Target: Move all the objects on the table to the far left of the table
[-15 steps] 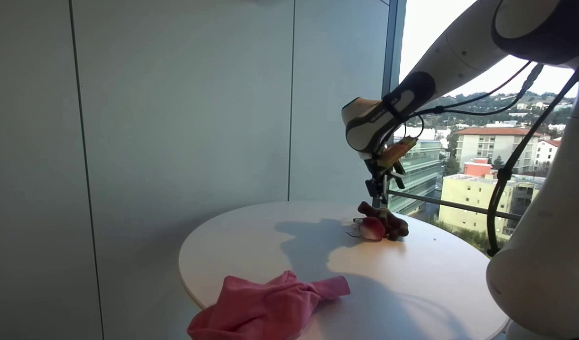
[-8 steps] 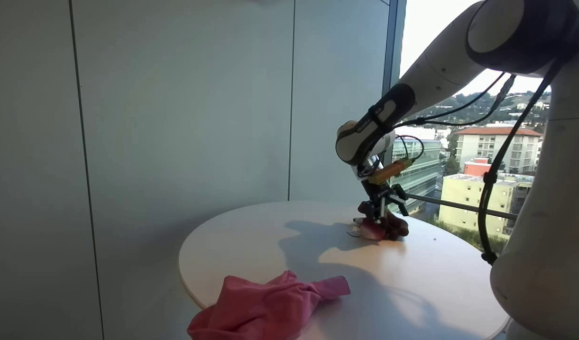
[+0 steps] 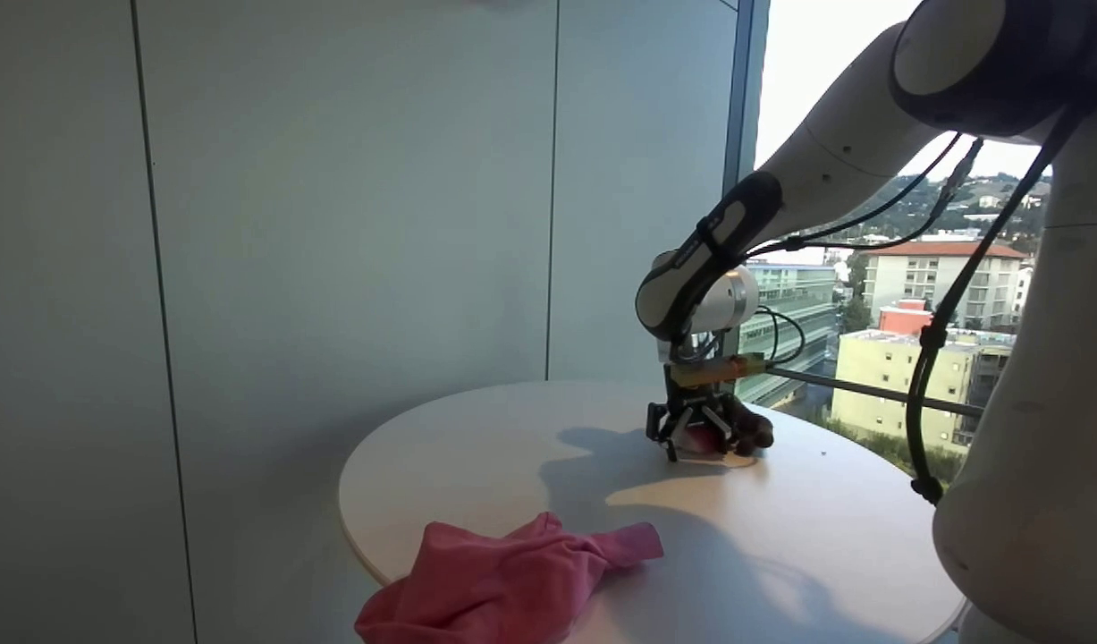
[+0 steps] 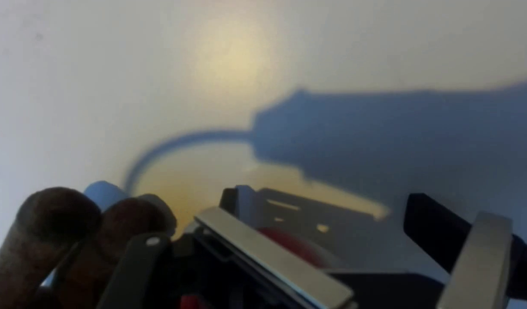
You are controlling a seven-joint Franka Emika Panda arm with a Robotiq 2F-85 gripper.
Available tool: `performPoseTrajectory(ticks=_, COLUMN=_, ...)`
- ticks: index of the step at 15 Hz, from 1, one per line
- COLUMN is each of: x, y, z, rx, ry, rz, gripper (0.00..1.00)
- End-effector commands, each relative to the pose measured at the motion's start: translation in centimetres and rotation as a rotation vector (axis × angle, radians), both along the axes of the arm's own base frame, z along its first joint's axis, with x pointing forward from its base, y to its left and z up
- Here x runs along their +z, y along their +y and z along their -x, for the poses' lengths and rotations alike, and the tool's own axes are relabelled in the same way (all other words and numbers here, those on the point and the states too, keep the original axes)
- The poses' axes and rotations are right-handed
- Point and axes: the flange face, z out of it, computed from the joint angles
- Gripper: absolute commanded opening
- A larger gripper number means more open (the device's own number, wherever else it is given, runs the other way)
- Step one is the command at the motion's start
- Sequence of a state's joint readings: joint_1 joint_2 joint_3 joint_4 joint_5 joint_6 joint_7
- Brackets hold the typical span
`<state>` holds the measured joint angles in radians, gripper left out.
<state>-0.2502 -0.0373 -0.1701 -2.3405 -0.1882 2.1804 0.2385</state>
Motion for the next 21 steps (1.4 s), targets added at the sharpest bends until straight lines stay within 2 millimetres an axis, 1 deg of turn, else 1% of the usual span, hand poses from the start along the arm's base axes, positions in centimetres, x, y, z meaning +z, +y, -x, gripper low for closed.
performPoseTrajectory(ticks=1, x=0.6, y=2.3, z=1.1, rx=0.024, ry=-0.182, rz=0.059, gripper=0.73)
performPoseTrajectory(ticks=3, x=0.9, y=3.0, z=1.4, rx=0.029, ry=-0.276, rz=0.079, gripper=0.59)
performPoseTrajectory(ticks=4, x=1.2, y=3.3, z=1.6, rx=0.046, ry=-0.319, rz=0.101, gripper=0.50)
performPoseTrajectory(ticks=6, x=1.8, y=3.8, z=1.8, rx=0.094, ry=-0.396, rz=0.154, gripper=0.37)
performPoseTrajectory(ticks=7, x=2.0, y=4.0, z=1.8, rx=0.108, ry=-0.434, rz=0.184, gripper=0.28)
performPoseTrajectory(ticks=9, x=2.5, y=3.9, z=1.6, rx=0.072, ry=-0.439, rz=0.217, gripper=0.15)
performPoseTrajectory(ticks=10, x=2.9, y=3.9, z=1.5, rx=0.053, ry=-0.432, rz=0.227, gripper=0.05)
performPoseTrajectory(ticks=11, x=3.9, y=3.6, z=1.1, rx=0.032, ry=-0.430, rz=0.237, gripper=0.05)
performPoseTrajectory(ticks=12, x=4.9, y=3.7, z=0.8, rx=0.025, ry=-0.425, rz=0.214, gripper=0.02)
performPoseTrajectory(ticks=13, x=6.5, y=3.6, z=0.4, rx=0.009, ry=-0.461, rz=0.177, gripper=0.01)
performPoseTrajectory(ticks=14, x=8.1, y=3.1, z=-0.1, rx=-0.028, ry=-0.494, rz=0.201, gripper=0.27)
performPoseTrajectory(ticks=16, x=10.6, y=2.3, z=-0.9, rx=-0.018, ry=-0.517, rz=0.253, gripper=0.28)
performPoseTrajectory(ticks=17, x=11.8, y=1.8, z=-1.3, rx=-0.019, ry=-0.533, rz=0.288, gripper=0.35)
performPoseTrajectory(ticks=18, x=12.9, y=0.9, z=-1.5, rx=-0.006, ry=-0.540, rz=0.385, gripper=0.42)
performPoseTrajectory(ticks=19, x=13.6, y=0.3, z=-1.6, rx=0.014, ry=-0.519, rz=0.437, gripper=0.51)
performPoseTrajectory(ticks=21, x=14.5, y=-0.7, z=-1.6, rx=0.023, ry=-0.440, rz=0.547, gripper=0.64)
